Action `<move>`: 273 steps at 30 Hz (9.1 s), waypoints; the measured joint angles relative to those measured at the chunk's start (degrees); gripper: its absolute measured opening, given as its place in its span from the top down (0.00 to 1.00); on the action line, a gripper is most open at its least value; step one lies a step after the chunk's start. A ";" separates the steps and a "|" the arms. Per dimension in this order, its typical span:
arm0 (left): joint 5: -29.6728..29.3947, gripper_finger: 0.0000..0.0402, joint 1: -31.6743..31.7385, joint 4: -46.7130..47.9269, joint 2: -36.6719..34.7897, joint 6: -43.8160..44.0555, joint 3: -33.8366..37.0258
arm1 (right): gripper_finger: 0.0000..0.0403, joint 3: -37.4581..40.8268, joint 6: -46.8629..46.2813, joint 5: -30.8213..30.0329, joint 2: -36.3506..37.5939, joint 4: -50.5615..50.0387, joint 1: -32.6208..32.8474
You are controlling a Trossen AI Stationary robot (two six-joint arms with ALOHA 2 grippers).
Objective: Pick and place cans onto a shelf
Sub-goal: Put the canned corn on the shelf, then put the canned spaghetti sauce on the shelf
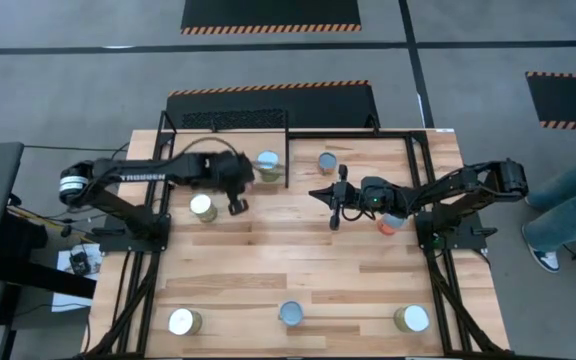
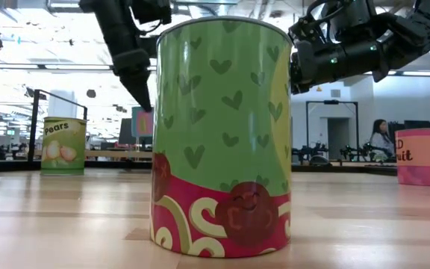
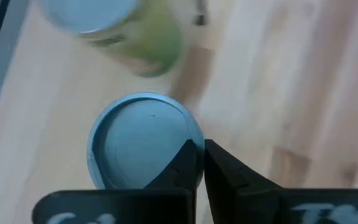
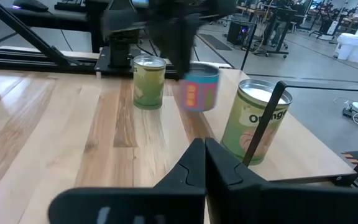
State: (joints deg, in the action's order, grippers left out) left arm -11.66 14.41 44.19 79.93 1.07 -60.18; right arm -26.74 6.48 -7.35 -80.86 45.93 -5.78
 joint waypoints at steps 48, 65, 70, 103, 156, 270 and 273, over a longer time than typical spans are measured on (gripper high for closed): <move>6.32 1.00 12.89 -5.96 4.58 -1.20 0.43 | 0.98 -0.05 0.00 0.02 -0.02 0.37 0.00; 7.80 0.99 13.13 -5.67 4.58 -1.26 0.45 | 0.97 -0.05 0.00 0.04 -0.02 0.37 0.00; 7.83 0.98 13.19 -5.76 4.58 -1.91 0.45 | 0.98 -0.05 0.00 0.04 -0.02 0.39 0.00; 2.21 0.98 12.07 -10.65 -6.13 -5.86 0.87 | 0.98 -0.01 1.05 0.04 -0.02 1.10 0.55; 16.88 1.00 -16.29 -57.81 -24.36 -0.41 35.14 | 0.95 -17.65 -43.22 -16.63 10.31 -76.95 28.07; -8.03 1.00 -18.08 29.86 -5.08 29.45 -17.63 | 0.99 1.74 -17.58 -17.05 1.86 -14.52 27.66; -8.54 1.00 -13.98 28.20 -11.48 30.15 -10.72 | 0.99 1.74 -17.57 -17.07 1.86 -14.46 27.93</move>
State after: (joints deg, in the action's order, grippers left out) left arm -20.21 0.44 72.40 68.45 31.22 -70.90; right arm -24.99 -11.09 -24.43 -79.00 31.47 22.15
